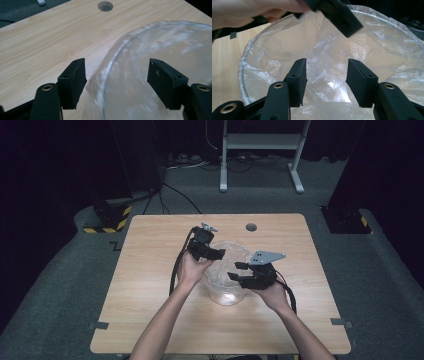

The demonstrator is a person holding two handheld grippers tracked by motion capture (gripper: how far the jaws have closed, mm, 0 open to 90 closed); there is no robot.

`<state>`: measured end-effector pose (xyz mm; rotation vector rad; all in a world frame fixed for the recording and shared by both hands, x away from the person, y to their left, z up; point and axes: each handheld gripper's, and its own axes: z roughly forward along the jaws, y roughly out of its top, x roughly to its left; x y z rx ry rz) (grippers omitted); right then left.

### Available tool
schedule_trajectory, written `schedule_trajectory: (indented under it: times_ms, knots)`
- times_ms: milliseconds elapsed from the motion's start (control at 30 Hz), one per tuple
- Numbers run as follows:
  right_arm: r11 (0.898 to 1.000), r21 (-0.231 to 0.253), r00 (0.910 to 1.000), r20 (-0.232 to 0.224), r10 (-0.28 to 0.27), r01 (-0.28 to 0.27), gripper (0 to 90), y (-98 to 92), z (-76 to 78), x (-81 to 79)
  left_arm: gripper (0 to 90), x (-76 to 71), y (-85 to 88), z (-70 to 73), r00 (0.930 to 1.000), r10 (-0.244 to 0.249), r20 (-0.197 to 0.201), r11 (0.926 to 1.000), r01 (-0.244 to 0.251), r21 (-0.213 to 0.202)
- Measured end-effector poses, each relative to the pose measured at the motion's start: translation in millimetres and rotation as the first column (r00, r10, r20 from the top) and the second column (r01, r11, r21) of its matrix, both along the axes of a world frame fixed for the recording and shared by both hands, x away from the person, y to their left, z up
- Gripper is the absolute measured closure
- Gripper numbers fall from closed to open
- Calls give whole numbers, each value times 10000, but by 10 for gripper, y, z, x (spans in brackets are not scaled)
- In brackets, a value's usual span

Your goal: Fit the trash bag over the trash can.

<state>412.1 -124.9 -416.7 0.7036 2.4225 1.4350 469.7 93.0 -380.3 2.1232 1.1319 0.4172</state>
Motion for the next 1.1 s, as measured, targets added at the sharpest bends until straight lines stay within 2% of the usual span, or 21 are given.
schedule_trajectory:
  times_ms: [67,133,367,433,500,567,667,700,733,767,800,833,900,967,1000,1033,1100]
  knots:
    - [10000,7,10000,12,-13,13,503,2,-1,-2,300,-126,44,51,9996,-81,254,10000,82,-48]
    - [10000,32,10000,56,-51,51,502,2,-4,-5,286,-189,74,64,9995,-114,310,9999,116,-55]
    - [10000,-13,9999,66,-77,77,501,7,-2,-11,282,-409,177,-14,9997,-57,220,9997,62,-234]
    - [9999,-74,9997,237,-114,116,497,-1,11,-26,285,-482,194,-31,9994,-138,307,9994,148,-320]
    - [9999,-6,9993,343,-161,161,497,-13,29,-33,286,-506,195,-34,9993,-151,355,9992,163,-359]
    - [9989,250,9974,583,-412,398,496,-67,128,-25,289,-534,199,-43,9990,-156,412,9991,173,-395]
    - [9977,225,9959,625,-649,636,492,-95,209,16,292,-550,207,-65,9988,-107,481,9989,128,-440]
    - [9967,172,9945,669,-804,794,488,-107,246,43,293,-555,207,-76,9987,-85,501,9989,109,-464]
    - [9924,-45,9893,790,-1225,1233,476,-136,308,129,295,-563,208,-91,9987,-64,502,9985,91,-539]
    - [9924,-45,9893,790,-1225,1233,476,-136,308,129,295,-568,209,-101,9984,-43,558,9985,73,-537]
    - [9864,-202,9833,852,-1608,1631,460,-160,328,214,296,-589,205,-124,9976,-21,688,9992,49,-392]
    - [9864,-202,9833,852,-1608,1631,460,-160,328,214,297,-589,205,-124,9976,-21,688,9992,49,-392]
    - [9814,-321,9803,638,-1868,1891,439,-183,317,325,297,-614,203,-144,9970,-36,778,9993,65,-362]
    - [9783,-645,9801,373,-1947,1968,433,-168,287,412,299,-627,202,-156,9967,-22,811,9992,54,-385]
    - [9758,-1034,9811,369,-1898,1926,436,-126,255,466,301,-632,203,-165,9966,-23,826,9994,51,-339]
    - [9758,-1034,9811,369,-1898,1926,436,-126,255,466,300,-632,203,-165,9966,-23,826,9994,51,-339]
    - [9747,-1350,9840,207,-1769,1781,441,-82,224,520,303,-637,193,-174,9957,35,923,9999,-25,-108]
